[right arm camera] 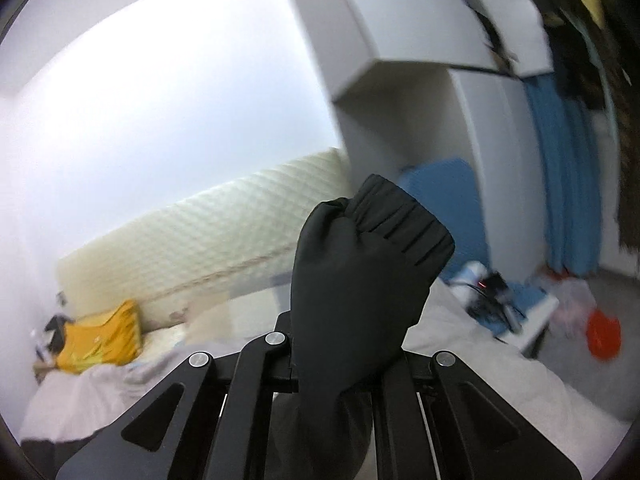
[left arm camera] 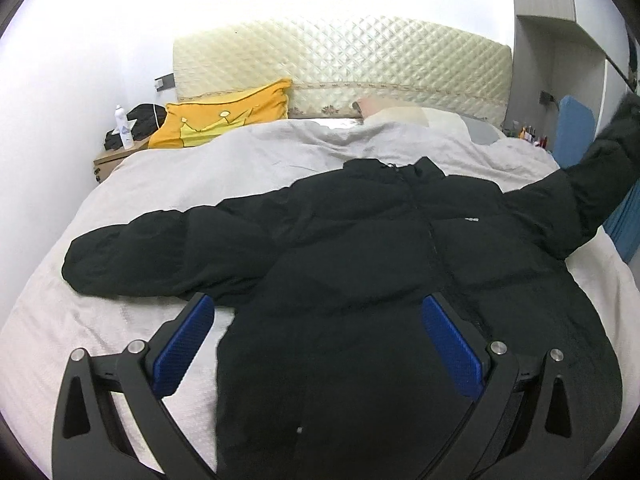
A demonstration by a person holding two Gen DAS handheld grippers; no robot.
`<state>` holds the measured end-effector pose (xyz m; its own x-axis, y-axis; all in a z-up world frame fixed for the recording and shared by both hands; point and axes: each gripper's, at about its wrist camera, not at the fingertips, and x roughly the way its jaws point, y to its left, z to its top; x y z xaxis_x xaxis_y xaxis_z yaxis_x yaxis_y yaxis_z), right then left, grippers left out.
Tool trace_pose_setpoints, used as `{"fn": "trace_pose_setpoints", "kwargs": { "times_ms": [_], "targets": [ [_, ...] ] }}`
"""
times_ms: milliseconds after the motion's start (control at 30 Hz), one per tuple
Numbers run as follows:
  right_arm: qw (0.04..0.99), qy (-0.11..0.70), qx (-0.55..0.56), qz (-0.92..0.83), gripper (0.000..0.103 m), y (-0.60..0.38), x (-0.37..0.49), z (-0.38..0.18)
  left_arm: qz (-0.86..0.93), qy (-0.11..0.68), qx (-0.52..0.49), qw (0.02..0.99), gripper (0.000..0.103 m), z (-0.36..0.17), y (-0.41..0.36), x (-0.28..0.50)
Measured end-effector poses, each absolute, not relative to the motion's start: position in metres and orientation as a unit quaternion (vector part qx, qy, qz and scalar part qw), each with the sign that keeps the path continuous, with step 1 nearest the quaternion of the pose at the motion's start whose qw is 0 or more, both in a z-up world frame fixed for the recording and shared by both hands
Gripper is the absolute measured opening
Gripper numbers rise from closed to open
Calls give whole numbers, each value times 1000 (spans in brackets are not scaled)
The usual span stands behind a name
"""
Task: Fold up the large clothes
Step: 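Lift the sleeve with the right tool and fold it across the jacket body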
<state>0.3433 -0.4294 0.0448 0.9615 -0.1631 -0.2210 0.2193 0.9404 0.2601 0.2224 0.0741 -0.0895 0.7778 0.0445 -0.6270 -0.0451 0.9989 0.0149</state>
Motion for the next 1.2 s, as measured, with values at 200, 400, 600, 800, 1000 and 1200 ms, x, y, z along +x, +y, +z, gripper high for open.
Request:
{"fn": "trace_pose_setpoints", "kwargs": {
  "times_ms": [200,400,600,800,1000,1200],
  "targets": [
    [989,107,97,-42,6,-337,355,72,30,317,-10,948,103,-90,99,218],
    [990,129,48,7,6,-251,373,67,37,313,8,949,103,-102,112,226],
    [987,139,42,65,7,-172,378,43,56,277,-8,959,103,-91,139,216],
    [979,167,16,117,8,-89,376,0,67,278,-48,957,103,-93,172,216],
    [964,212,-9,157,9,-22,376,-52,77,276,-71,955,103,-95,191,213],
    [944,270,-38,186,10,38,378,-125,80,281,-109,950,103,-99,209,212]
  ]
}}
